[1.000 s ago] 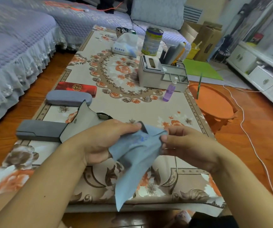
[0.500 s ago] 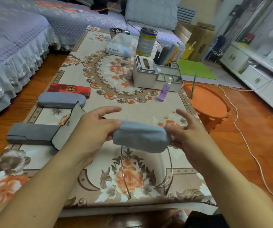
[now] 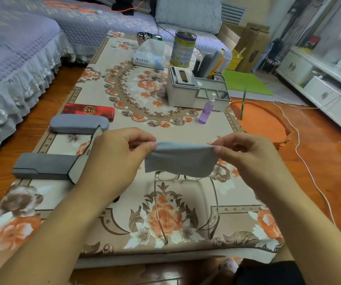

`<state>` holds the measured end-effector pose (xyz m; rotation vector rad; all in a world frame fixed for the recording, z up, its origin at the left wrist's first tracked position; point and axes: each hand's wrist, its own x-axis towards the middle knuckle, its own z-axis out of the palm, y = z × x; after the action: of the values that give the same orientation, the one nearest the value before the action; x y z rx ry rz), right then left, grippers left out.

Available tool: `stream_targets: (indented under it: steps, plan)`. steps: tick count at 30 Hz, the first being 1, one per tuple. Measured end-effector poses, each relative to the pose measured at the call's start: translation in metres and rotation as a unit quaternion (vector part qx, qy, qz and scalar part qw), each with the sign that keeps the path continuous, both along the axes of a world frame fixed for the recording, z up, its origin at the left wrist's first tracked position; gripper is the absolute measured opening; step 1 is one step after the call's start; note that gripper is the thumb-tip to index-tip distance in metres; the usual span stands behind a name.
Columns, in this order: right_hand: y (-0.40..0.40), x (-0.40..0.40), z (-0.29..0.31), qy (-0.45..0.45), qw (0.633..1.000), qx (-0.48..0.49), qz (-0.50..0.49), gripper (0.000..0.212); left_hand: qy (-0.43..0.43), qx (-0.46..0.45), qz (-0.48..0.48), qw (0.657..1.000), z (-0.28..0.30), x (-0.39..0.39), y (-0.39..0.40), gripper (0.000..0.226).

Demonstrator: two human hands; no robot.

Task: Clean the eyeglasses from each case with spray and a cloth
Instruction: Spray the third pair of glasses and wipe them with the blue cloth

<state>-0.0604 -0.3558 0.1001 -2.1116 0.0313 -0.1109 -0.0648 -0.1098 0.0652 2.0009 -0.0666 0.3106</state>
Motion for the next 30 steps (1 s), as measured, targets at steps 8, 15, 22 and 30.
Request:
stream_targets:
  steps: [8,15,22,30]
  plan:
    - [-0.004,0.002,0.011,0.124,0.947,0.239,0.175,0.018,0.117,-0.144,-0.190,0.964,0.017,0.003,0.027,0.006]
    - [0.013,0.013,-0.005,0.267,0.912,0.292,0.107,0.022,0.306,-0.426,-0.228,0.820,0.006,0.012,0.011,0.034]
    - [0.009,0.018,-0.019,0.278,0.911,0.295,0.081,0.015,0.364,-0.364,-0.136,0.846,-0.008,0.019,0.006,0.045]
    - [0.007,0.018,-0.022,0.143,0.972,0.181,0.054,0.017,0.237,-0.272,-0.096,0.928,-0.013,0.021,-0.001,0.007]
